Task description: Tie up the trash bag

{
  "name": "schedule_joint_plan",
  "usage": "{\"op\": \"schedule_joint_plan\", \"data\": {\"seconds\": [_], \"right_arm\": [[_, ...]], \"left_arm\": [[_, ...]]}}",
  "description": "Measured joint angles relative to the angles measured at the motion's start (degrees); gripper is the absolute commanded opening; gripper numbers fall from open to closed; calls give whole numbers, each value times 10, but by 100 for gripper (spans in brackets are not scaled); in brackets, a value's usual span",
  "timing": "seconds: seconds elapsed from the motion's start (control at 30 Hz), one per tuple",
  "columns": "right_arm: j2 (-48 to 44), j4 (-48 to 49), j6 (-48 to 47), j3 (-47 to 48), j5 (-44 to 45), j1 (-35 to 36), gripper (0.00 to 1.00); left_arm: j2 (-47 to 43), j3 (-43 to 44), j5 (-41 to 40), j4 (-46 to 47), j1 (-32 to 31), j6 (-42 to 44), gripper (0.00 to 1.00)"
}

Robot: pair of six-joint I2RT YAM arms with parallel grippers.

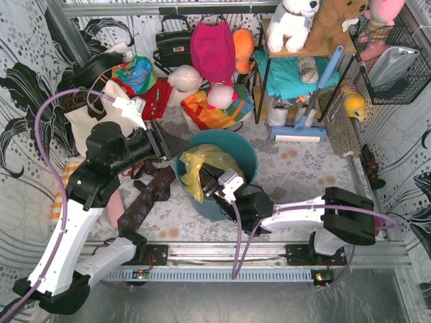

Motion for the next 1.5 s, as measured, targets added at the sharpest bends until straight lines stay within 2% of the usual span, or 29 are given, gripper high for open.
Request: {"op": "schedule_joint_plan", "data": {"seconds": [0.5,0.6,0.93,1.2,1.5], "right_arm": [[1,-1,0,0,0,0,3],[4,0,0,0,0,0,3],[5,0,0,1,0,0,3],[5,0,-2,4,0,0,3],[12,0,-2,15,0,0,3]], "left_arm": [[-61,-97,-8,-2,0,-90,58],[-73,-117,-3,18,1,-109,50],[-96,-135,6,32,1,-127,52],[-110,-154,16,37,1,-136,40],[-115,-221,52,87,1,-167,40]]}}
